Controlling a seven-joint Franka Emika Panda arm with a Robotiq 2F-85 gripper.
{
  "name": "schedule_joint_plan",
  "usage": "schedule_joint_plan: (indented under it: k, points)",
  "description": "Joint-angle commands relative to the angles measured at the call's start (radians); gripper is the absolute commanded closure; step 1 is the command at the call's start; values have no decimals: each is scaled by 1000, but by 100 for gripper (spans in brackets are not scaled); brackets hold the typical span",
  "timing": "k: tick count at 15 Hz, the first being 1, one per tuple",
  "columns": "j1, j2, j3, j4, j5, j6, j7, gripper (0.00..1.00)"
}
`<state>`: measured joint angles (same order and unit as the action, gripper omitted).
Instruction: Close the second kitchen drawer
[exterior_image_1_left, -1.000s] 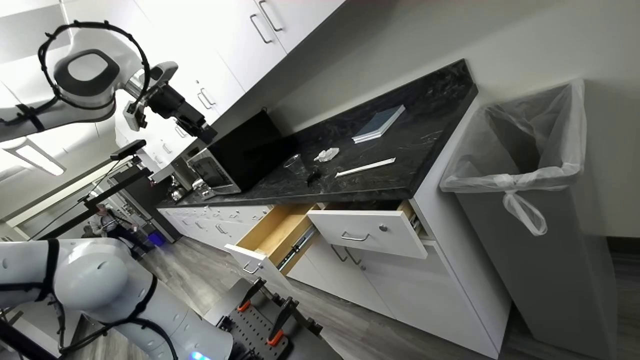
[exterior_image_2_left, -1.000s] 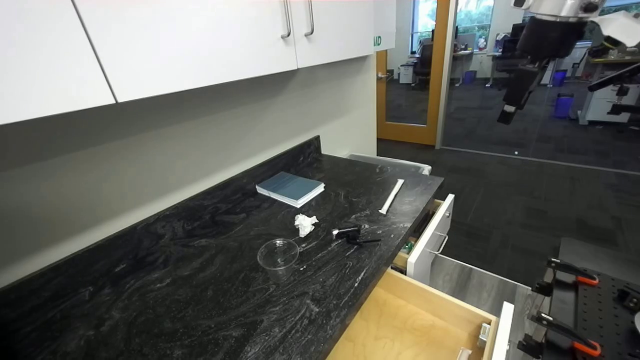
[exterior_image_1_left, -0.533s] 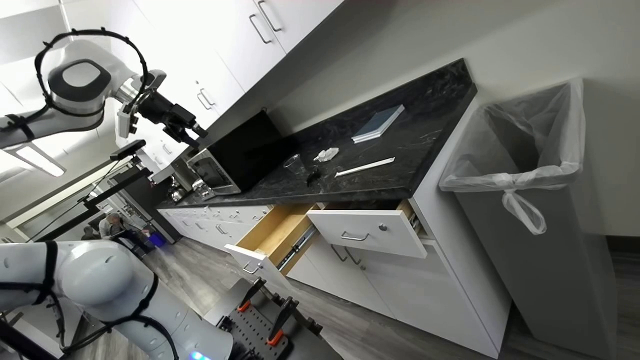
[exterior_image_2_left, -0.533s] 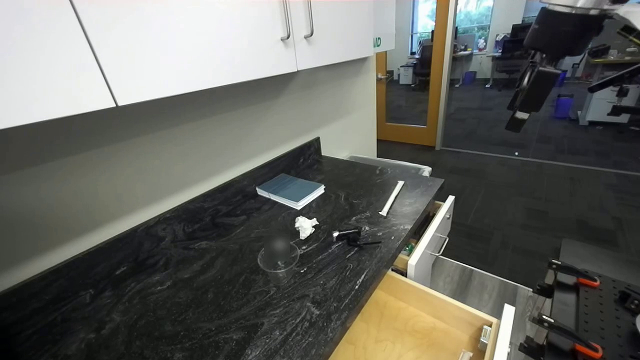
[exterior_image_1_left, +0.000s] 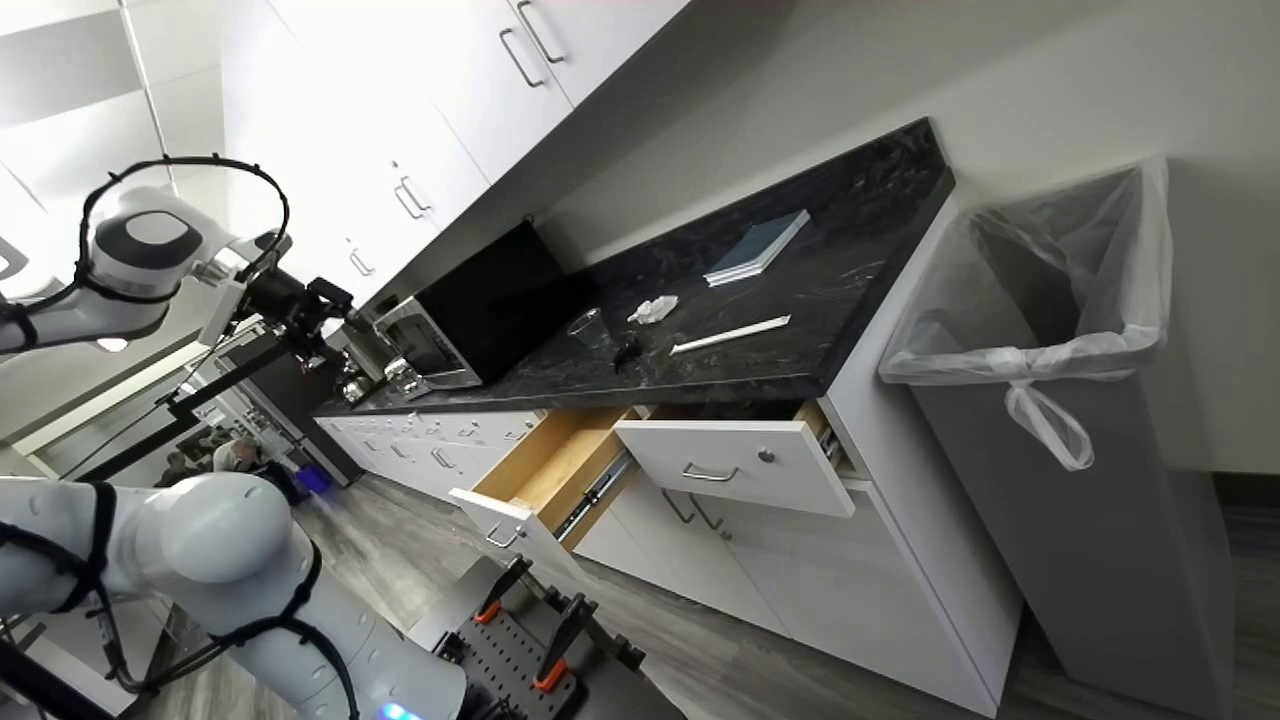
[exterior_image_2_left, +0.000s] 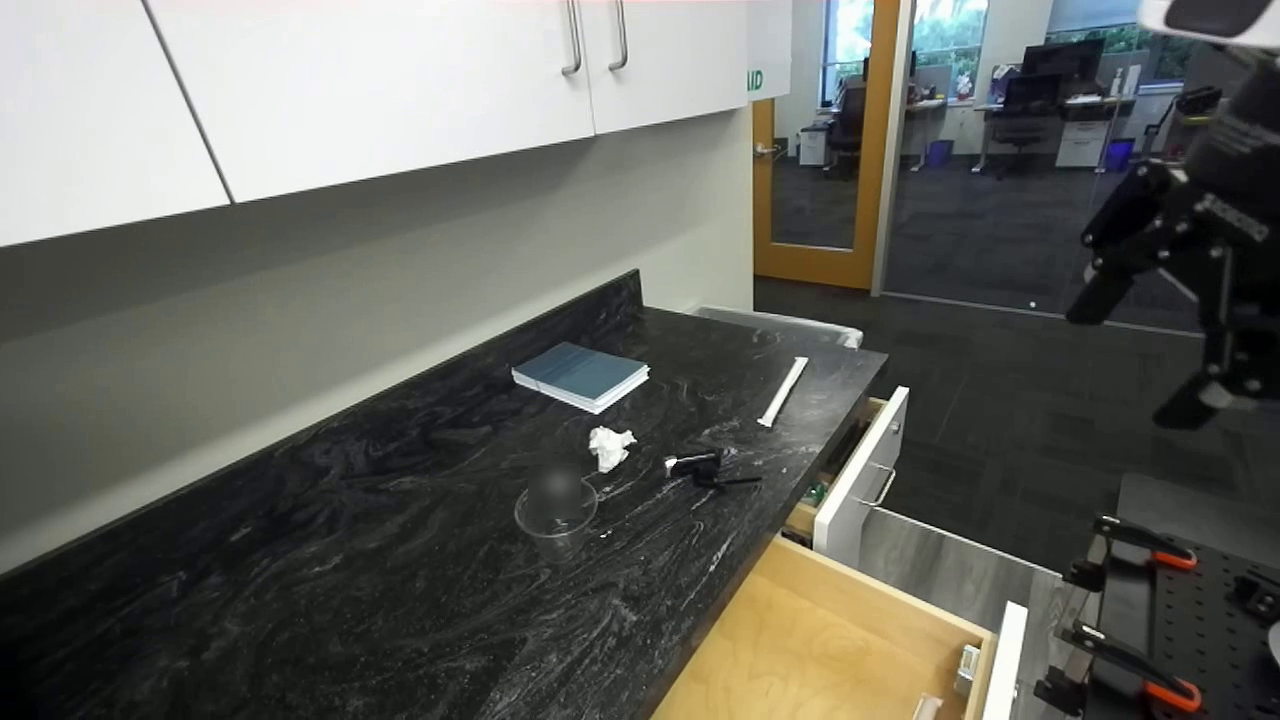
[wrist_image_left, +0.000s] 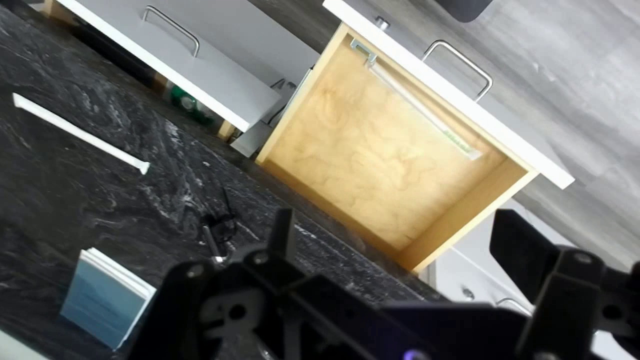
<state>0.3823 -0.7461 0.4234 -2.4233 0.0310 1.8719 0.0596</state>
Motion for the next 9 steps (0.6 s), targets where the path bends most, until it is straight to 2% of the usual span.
schedule_joint_plan:
  k: [1, 6, 7, 9]
  points:
    - [21, 11, 3, -1, -6, -1, 12, 0]
    - [16, 9, -8, 0, -7, -1, 12, 0]
    - [26, 35, 5, 18, -15, 1, -10, 0]
    - [48, 120, 79, 68, -51, -17, -37, 0]
